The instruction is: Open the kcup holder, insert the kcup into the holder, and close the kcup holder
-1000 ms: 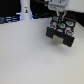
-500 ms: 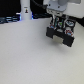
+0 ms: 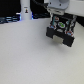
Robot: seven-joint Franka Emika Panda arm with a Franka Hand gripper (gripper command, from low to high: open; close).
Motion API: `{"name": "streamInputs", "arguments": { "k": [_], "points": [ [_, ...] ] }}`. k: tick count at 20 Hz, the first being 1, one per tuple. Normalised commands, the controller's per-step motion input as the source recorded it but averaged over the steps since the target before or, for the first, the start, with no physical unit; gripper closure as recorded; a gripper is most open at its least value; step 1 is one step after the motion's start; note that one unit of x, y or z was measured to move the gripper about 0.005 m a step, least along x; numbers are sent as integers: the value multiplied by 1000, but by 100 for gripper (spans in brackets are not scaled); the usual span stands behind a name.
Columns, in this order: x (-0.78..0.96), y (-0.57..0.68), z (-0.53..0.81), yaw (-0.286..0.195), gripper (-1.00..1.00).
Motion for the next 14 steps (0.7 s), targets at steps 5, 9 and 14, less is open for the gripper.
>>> {"name": "streamInputs", "arguments": {
  "k": [5,9,14],
  "points": [
    [582,-147,7,95,-100],
    [311,0,-7,193,-100],
    [155,28,-102,79,-100]
  ]
}}
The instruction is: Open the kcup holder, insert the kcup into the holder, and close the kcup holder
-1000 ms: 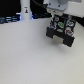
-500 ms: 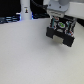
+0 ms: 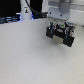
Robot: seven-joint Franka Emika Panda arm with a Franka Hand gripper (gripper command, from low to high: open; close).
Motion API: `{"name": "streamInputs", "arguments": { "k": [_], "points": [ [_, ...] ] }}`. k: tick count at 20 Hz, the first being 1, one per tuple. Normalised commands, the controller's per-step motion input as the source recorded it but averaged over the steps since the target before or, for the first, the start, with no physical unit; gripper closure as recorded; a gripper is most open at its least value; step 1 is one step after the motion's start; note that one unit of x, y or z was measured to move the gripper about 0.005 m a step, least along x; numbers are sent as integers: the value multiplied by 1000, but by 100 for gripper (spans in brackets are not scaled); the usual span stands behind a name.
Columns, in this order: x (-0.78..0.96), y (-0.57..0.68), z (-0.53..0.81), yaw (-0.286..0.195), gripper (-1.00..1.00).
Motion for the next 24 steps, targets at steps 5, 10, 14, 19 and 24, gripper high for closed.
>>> {"name": "streamInputs", "arguments": {
  "k": [5,10,14,19,24],
  "points": [
    [93,204,-233,156,-100],
    [-144,317,-157,135,-100],
    [-351,385,-33,152,-100],
    [-414,423,5,136,-100],
    [-525,380,6,160,-100]
  ]
}}
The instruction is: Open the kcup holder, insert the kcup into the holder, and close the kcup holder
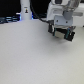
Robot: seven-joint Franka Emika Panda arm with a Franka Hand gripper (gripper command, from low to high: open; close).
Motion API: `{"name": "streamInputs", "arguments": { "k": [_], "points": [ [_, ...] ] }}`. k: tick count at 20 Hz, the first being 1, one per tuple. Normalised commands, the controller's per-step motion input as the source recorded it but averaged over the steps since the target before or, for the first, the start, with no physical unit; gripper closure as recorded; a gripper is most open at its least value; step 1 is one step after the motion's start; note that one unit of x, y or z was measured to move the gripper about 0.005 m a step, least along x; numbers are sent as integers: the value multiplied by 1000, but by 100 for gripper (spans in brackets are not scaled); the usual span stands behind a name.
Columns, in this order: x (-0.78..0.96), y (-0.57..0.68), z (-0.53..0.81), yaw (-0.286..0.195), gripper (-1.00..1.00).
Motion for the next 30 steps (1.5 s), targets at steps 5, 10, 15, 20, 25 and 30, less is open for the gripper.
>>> {"name": "streamInputs", "arguments": {
  "k": [5,10,15,20,25,30],
  "points": [
    [-523,433,-1,141,-100],
    [-524,453,0,126,-100],
    [-610,447,7,116,-100],
    [-606,414,9,105,-100],
    [-592,425,100,68,-100],
    [-62,265,701,5,-100]
  ]
}}
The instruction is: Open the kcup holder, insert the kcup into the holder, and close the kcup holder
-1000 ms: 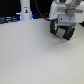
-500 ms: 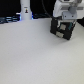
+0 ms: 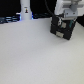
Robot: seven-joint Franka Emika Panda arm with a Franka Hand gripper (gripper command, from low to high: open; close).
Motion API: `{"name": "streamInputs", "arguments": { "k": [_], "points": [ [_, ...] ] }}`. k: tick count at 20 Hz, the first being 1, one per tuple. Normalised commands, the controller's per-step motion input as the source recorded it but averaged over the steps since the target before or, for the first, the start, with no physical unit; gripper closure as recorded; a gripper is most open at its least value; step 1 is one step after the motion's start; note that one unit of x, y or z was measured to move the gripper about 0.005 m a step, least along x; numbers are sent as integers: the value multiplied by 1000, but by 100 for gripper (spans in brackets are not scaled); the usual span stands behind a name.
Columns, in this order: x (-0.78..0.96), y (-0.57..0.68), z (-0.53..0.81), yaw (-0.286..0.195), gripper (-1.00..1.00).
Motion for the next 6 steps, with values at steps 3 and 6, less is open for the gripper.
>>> {"name": "streamInputs", "arguments": {
  "k": [3,6],
  "points": [
    [35,140,752,-7,-100],
    [60,11,195,-16,-100]
  ]
}}
